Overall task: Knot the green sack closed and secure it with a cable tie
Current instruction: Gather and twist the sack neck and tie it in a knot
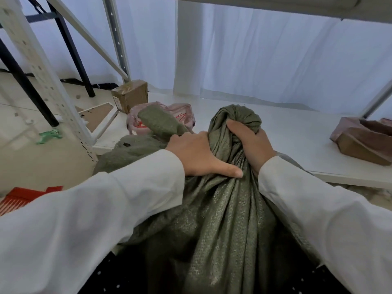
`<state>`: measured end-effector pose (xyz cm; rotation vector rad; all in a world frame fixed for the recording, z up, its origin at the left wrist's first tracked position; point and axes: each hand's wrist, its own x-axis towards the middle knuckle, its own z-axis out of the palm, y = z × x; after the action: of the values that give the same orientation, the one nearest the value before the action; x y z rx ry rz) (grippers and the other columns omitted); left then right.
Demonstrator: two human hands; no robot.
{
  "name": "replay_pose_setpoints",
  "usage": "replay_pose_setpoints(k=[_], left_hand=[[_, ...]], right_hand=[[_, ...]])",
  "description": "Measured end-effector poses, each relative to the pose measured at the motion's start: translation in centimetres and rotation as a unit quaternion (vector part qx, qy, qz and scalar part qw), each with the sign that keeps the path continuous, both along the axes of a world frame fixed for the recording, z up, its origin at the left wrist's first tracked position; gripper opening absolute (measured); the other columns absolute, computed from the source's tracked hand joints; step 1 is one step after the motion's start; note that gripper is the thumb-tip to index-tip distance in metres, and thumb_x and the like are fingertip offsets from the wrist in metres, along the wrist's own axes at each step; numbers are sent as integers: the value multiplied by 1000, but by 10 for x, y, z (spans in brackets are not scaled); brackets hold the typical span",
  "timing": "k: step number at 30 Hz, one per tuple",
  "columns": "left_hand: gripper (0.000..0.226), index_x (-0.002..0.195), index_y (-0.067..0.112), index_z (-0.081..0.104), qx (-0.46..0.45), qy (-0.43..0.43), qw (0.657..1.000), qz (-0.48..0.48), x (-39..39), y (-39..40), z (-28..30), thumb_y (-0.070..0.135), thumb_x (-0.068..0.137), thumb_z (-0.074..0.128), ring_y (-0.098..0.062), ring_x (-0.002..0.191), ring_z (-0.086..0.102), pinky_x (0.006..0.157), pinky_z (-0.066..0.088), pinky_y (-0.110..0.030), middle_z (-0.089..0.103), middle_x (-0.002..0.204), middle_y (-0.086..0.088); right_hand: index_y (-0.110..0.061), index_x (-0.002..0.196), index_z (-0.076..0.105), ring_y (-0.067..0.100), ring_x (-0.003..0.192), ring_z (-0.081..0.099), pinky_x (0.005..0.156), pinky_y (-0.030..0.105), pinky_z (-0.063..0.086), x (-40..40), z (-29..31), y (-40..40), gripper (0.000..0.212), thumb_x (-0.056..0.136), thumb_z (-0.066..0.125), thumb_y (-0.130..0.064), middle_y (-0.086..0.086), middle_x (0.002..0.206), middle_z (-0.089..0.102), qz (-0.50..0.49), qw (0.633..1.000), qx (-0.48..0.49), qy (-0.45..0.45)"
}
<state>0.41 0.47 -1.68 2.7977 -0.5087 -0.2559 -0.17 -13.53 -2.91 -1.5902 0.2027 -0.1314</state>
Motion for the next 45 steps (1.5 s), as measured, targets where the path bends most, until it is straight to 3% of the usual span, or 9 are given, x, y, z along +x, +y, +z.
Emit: replay_pose_setpoints(k=[6,15,19,21,27,32,37,41,45], left_hand=[[131,144,9,13,-24,-13,999,39,-15,-18,-14,86,46,56,-27,139,20,116,-1,-51,29,145,-10],[55,118,41,53,-217,-18,975,40,-3,-20,-35,58,67,40,-15,125,45,117,13,-43,57,127,13],[42,99,30,60,-280,-24,958,52,-3,-18,-36,49,64,48,-20,111,55,106,35,-42,65,105,7],[36,89,29,59,-297,-20,953,50,-5,-19,-36,47,59,55,-20,107,56,103,37,-42,63,94,11],[61,108,23,61,-289,-33,957,0,-13,-16,-40,56,57,53,-18,117,48,109,32,-36,63,115,3],[48,105,33,62,-258,-70,962,-60,-7,-15,-45,51,63,46,-17,115,53,106,33,-44,65,111,9],[56,105,29,60,-239,-49,969,-38,-6,-20,-40,50,56,43,-18,108,51,109,28,-43,62,104,8],[43,100,41,50,-236,-21,970,-48,-6,-22,-32,52,59,46,-20,107,51,108,28,-44,58,103,9],[80,124,42,45,-224,-17,972,-73,1,-20,-33,75,51,46,-15,120,47,110,26,-47,55,125,11]], right_hand=[[-24,92,68,14,91,67,95,40,51,-4,7,12,18,80,67,-37,-4,93,72,34,997,-60,-33],[-20,135,38,12,122,51,107,37,40,-6,-2,1,108,44,75,-65,-2,131,54,162,956,-243,-40],[-31,132,33,-4,121,47,107,23,37,-10,1,-25,99,48,82,-51,-13,130,51,237,925,-293,-54],[-30,130,42,4,124,48,108,34,38,-8,0,-35,104,41,80,-67,-11,130,53,246,906,-342,-51],[-36,114,61,15,123,51,106,43,39,-12,-2,-30,78,48,67,-78,-5,125,61,320,872,-366,-52],[-33,100,64,-2,100,63,89,20,48,-12,-4,-22,48,57,85,-33,-14,103,68,279,935,-217,-31],[-13,101,67,14,92,68,84,32,52,-9,-6,-18,36,68,78,-8,1,95,72,203,975,-88,14],[-9,107,67,19,94,69,89,39,53,-5,-9,-14,40,69,78,-13,7,100,72,144,988,-59,12],[-20,96,71,15,91,70,88,38,53,2,-9,-14,43,56,81,-33,0,94,75,147,984,-96,11]])
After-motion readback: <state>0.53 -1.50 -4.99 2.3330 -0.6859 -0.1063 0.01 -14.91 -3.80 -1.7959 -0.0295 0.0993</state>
